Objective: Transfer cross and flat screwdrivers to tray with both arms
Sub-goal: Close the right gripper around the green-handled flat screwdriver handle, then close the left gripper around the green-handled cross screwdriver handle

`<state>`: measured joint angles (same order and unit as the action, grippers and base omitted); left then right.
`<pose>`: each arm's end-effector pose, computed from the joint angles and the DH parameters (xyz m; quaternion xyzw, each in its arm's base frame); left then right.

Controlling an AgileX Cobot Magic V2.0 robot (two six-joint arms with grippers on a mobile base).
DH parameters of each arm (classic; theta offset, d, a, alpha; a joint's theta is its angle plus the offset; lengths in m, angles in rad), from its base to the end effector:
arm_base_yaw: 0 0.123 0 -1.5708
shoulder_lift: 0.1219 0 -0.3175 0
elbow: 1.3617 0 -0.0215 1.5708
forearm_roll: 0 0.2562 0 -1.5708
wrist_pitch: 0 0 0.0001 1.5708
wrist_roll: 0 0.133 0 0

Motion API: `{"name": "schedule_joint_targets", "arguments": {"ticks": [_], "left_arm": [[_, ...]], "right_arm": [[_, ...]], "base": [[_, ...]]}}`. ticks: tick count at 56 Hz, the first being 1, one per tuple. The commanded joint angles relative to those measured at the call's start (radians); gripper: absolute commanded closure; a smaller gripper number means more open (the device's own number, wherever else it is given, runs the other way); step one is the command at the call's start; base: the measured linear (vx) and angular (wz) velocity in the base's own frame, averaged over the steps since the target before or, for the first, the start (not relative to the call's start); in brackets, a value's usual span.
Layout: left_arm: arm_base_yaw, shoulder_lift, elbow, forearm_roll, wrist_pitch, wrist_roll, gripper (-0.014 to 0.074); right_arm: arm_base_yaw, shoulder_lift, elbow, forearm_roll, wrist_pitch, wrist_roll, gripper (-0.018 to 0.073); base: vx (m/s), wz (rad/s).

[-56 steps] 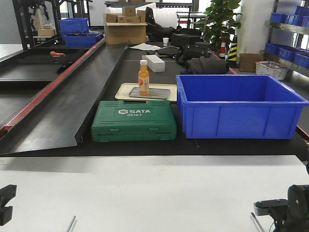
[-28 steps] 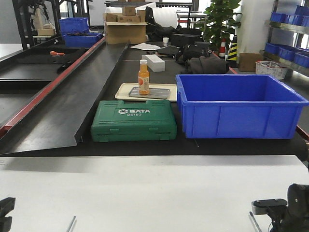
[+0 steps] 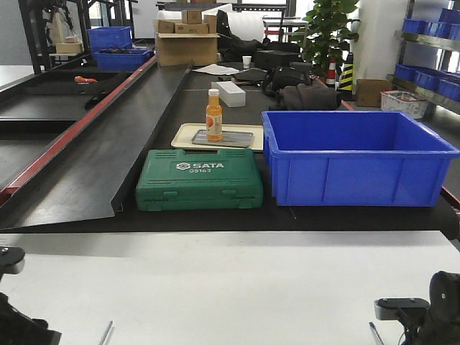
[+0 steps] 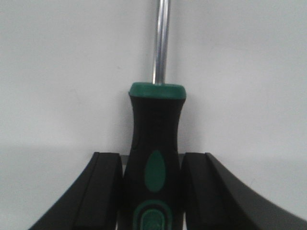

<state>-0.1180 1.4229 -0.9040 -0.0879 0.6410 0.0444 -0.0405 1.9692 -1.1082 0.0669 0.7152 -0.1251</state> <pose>0.2941 -0.0419 0.2361 0.0510 0.9673 -0.0432 0.2448 0.3670 -0.0090 0.1024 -0.0179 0.9987 0.0195 0.0426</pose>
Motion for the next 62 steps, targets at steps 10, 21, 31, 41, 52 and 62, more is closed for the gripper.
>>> {"name": "schedule_joint_targets", "arguments": {"ticks": [10, 21, 31, 41, 52, 62], "left_arm": [[-0.002, 0.183, -0.072, -0.217, -0.009, 0.164, 0.0027], [-0.002, 0.301, -0.072, -0.231, 0.001, 0.180, 0.0027], [-0.002, 0.365, -0.073, -0.231, -0.035, 0.180, 0.0027], [-0.002, 0.419, -0.123, -0.229, 0.000, 0.178, 0.0027], [-0.002, 0.477, -0.186, -0.208, 0.039, 0.173, 0.0029], [-0.002, 0.531, -0.187, -0.147, 0.050, 0.111, 0.0045]], "right_arm": [[0.000, -0.058, -0.020, 0.003, -0.013, 0.003, 0.0567], [0.000, -0.058, -0.020, 0.003, -0.019, 0.007, 0.0567], [0.000, -0.058, -0.020, 0.007, -0.022, 0.018, 0.0567], [0.000, -0.058, -0.020, 0.029, -0.022, 0.018, 0.0567], [0.000, -0.058, -0.020, 0.029, -0.022, 0.018, 0.0567], [0.000, -0.058, -0.020, 0.029, -0.029, 0.018, 0.0567]], "base": [[0.00, 0.00], [0.00, 0.00], [0.00, 0.00], [0.00, 0.00], [0.00, 0.00], [0.00, 0.00]]}}
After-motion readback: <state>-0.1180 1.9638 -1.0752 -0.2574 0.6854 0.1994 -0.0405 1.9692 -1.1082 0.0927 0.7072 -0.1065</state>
